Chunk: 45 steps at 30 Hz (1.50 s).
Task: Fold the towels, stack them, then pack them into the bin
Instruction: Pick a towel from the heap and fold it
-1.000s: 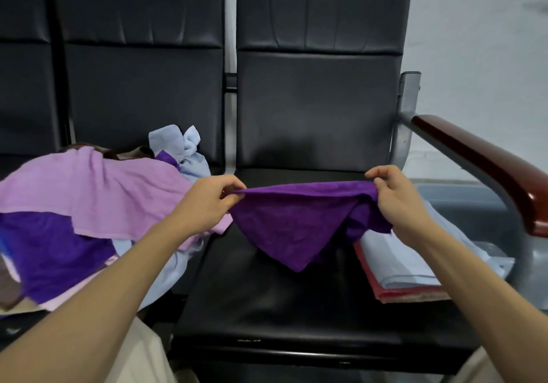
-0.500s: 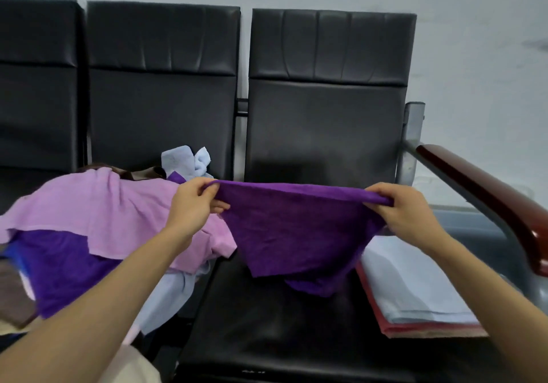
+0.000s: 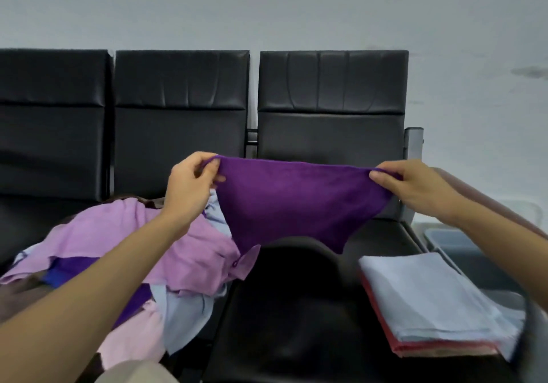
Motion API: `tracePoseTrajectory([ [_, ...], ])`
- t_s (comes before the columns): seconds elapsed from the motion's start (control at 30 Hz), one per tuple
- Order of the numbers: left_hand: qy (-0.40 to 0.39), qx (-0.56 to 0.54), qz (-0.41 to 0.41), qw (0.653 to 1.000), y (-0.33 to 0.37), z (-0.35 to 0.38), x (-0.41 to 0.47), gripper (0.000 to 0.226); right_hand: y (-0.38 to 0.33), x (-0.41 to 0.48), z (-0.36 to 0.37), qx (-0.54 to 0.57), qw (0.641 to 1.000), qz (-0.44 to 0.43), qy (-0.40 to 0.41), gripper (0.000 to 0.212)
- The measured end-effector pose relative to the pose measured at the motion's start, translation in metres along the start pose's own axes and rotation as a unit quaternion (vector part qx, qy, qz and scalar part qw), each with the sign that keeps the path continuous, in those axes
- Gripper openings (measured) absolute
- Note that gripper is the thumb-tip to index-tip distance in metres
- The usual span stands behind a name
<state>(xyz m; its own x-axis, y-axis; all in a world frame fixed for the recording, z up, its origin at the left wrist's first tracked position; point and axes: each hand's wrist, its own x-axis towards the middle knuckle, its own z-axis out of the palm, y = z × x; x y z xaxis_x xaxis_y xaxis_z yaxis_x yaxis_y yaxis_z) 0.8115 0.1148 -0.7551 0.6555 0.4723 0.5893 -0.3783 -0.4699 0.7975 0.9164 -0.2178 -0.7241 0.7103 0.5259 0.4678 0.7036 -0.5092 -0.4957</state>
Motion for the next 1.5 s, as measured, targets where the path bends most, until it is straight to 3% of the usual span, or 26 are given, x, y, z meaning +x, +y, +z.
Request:
tracePoseTrajectory([
  [0.07,-0.032,0.061,0.002,0.998,-0.007,-0.012,-0.020,0.022,0.001,-0.022,0.007,-0.004,0.998,0.002,-0.063,0.018],
  [0.2,-0.172,0.172,-0.041,0.969,-0.028,-0.032,-0.061,0.023,0.004,-0.067,0.028,-0.024,0.970,0.014,-0.240,0.013],
  [0.3,-0.322,0.179,-0.134,0.920,-0.045,-0.044,-0.087,0.015,0.007,-0.092,0.047,-0.079,0.936,0.012,-0.344,0.011],
  [0.4,-0.432,0.181,-0.201,0.861,-0.060,-0.042,-0.108,0.020,0.008,-0.105,0.067,-0.112,0.920,0.008,-0.374,0.015],
  [0.57,-0.365,0.173,-0.278,0.871,-0.091,-0.018,-0.113,0.019,0.023,-0.097,0.093,-0.179,0.940,0.036,-0.289,0.018],
  [0.73,-0.342,0.232,-0.260,0.873,-0.128,0.003,-0.094,0.018,0.049,-0.079,0.129,-0.225,0.954,0.081,-0.180,0.027],
  [0.97,-0.281,0.317,-0.204,0.883,-0.163,0.037,-0.072,0.020,0.080,-0.054,0.175,-0.375,0.895,0.067,-0.231,0.018],
  [1.1,-0.234,0.344,-0.206,0.886,-0.179,0.050,-0.071,0.019,0.090,-0.042,0.186,-0.449,0.847,0.133,-0.251,0.011],
  [1.27,-0.208,0.344,-0.241,0.883,-0.176,0.059,-0.068,0.035,0.099,-0.045,0.193,-0.430,0.853,0.157,-0.251,0.020],
  [1.4,-0.209,0.326,-0.265,0.883,-0.163,0.058,-0.068,0.032,0.071,-0.056,0.187,-0.452,0.875,0.050,-0.166,0.037],
  [1.47,-0.242,0.340,-0.259,0.871,-0.152,0.053,-0.071,0.029,0.048,-0.063,0.179,-0.443,0.886,-0.017,-0.132,0.046],
  [1.5,-0.273,0.349,-0.256,0.859,-0.149,0.050,-0.072,0.030,0.039,-0.066,0.177,-0.427,0.891,-0.040,-0.152,0.044],
])
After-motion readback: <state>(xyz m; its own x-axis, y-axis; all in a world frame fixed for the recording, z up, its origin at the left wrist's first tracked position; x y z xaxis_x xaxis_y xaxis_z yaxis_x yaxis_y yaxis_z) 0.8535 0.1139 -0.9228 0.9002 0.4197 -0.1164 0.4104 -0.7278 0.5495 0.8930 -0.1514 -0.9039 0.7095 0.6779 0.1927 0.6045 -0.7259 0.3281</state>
